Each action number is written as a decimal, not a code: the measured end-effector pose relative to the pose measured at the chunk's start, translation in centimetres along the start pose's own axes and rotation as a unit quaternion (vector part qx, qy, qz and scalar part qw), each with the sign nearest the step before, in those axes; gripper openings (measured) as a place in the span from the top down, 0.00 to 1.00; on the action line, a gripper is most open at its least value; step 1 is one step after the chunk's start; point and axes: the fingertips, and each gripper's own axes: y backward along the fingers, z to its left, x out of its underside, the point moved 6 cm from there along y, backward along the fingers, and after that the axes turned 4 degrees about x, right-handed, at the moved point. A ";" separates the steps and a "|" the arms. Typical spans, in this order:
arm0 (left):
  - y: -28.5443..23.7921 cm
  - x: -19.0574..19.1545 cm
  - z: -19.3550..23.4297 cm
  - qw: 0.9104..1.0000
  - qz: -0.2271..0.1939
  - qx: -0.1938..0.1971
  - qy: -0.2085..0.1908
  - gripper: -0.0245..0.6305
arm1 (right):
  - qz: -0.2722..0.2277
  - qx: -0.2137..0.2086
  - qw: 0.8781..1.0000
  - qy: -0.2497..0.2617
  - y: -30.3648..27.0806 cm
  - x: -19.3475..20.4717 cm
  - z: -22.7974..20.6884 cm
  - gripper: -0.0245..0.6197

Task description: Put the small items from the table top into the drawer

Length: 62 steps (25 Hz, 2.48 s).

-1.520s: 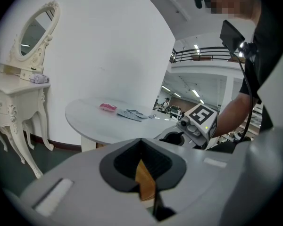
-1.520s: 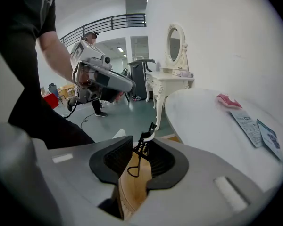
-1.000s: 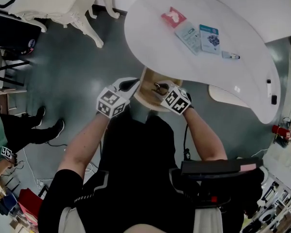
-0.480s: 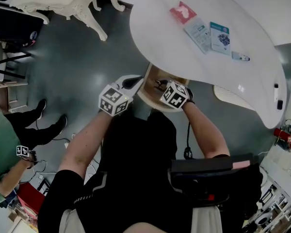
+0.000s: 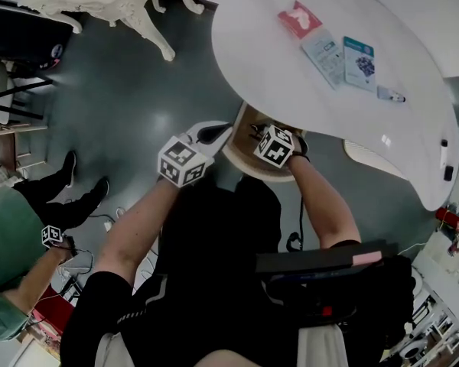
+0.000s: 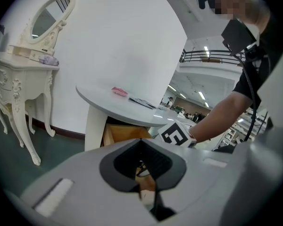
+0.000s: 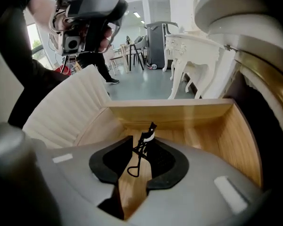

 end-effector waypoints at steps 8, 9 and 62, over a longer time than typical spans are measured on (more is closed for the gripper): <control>0.8 1.2 0.4 1.000 0.013 -0.003 0.005 0.96 | 0.032 0.012 0.999 0.003 -2.5 0.7 -1.1 0.81; 0.9 1.2 0.4 1.000 0.014 -0.003 0.006 0.96 | 0.036 0.012 0.999 0.004 -2.7 0.8 -1.2 0.81; 6.3 -4.7 -4.8 1.000 0.000 -0.002 -0.009 0.96 | 0.017 0.082 0.996 -0.036 5.1 -0.9 1.7 0.82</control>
